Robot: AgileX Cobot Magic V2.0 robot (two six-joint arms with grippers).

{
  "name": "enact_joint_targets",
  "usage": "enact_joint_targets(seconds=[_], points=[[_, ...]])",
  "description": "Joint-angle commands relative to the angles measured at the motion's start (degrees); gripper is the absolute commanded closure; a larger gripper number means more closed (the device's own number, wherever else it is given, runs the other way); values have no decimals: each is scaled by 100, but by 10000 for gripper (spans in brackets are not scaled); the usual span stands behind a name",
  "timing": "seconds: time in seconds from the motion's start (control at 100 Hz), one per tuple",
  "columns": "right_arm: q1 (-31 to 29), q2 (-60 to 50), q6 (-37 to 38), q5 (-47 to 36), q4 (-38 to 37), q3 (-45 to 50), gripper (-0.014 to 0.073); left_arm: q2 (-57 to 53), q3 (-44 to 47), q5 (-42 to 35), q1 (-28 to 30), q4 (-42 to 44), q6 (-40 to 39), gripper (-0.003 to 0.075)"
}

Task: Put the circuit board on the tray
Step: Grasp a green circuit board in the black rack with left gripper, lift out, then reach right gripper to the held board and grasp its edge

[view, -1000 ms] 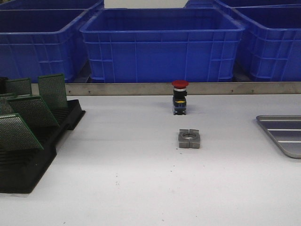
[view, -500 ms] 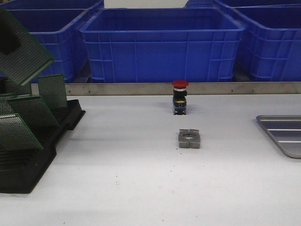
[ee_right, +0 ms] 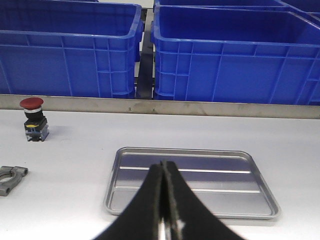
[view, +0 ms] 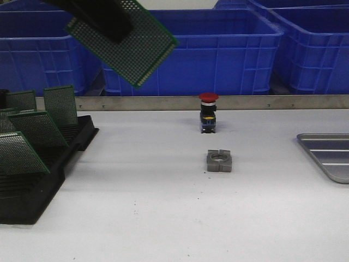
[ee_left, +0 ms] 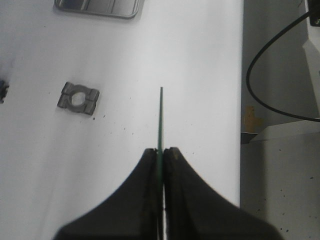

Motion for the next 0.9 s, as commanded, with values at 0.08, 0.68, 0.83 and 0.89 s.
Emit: enact_joint_targets(seconds=[0.08,0.68,0.83,0.89], points=[[1,-123,-33,-487,-56,9,653,-205,-190,-206,-279,-347,-51,737],[15,2016,-40,3082,227,-2610,653,-205,-190,-168,-291,-357,-51,737],[15,2969,-413,3138,979,-2931,653,-205,-190,-168,-291,-357,-51,737],[15,3342,-800,3140,1408,-3038,649,-205,-190,-168,-291,-357,-51,737]])
